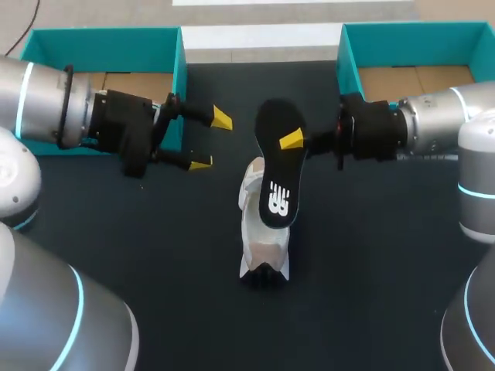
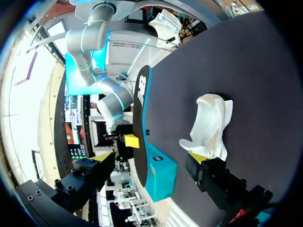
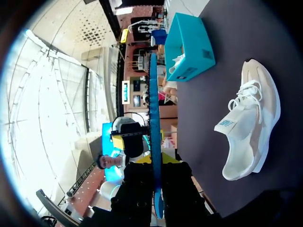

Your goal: Take the shoe out of the shoebox, open the shoe tongue, remove and reinsert the insole, then place the shoe into the shoebox

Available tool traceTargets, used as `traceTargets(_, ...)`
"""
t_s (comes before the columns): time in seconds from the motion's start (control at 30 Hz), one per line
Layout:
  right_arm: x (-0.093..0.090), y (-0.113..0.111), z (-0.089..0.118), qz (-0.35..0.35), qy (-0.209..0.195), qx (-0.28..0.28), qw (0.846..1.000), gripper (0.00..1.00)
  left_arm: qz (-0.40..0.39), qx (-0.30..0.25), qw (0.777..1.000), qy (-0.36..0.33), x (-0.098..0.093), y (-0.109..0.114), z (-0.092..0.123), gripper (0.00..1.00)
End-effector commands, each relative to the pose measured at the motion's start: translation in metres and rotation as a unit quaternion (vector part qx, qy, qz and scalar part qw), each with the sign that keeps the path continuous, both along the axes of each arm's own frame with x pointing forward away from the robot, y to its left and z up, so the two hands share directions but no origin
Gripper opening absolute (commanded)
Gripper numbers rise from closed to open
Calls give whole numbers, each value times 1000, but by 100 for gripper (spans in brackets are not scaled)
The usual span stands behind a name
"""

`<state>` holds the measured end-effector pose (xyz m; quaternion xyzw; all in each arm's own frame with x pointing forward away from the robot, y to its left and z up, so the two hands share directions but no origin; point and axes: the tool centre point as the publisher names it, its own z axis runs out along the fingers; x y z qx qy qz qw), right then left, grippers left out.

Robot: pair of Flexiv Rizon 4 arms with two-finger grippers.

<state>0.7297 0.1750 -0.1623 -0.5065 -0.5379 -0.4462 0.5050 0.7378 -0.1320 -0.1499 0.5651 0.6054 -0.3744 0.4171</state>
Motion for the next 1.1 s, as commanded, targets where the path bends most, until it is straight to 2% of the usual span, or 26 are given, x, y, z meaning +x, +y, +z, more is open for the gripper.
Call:
traceTargets(0.03, -3, 8, 6, -5, -4, -2, 1000, 0, 11, -75, 997, -4, -3, -6, -7, 100)
traceTargets(0.47, -11, 25, 11, -6, -13, 13, 1000, 0, 21, -107, 994, -2, 9, -17, -2, 100)
traceTargets(0.83, -22, 42, 15, -11, -25, 22, 999, 0, 16, -129, 991, -6, 15, -39, 2, 100)
traceTargets(0.87, -23, 42, 15, -13, -26, 22, 999, 0, 15, -130, 991, -6, 16, -41, 1, 89)
traceTargets(0.93, -24, 44, 16, -13, -27, 23, 999, 0, 7, -128, 992, -3, 16, -42, 0, 100)
traceTargets(1.1, -27, 49, 19, -10, -28, 23, 999, 0, -7, -125, 992, 0, 15, -45, -1, 100)
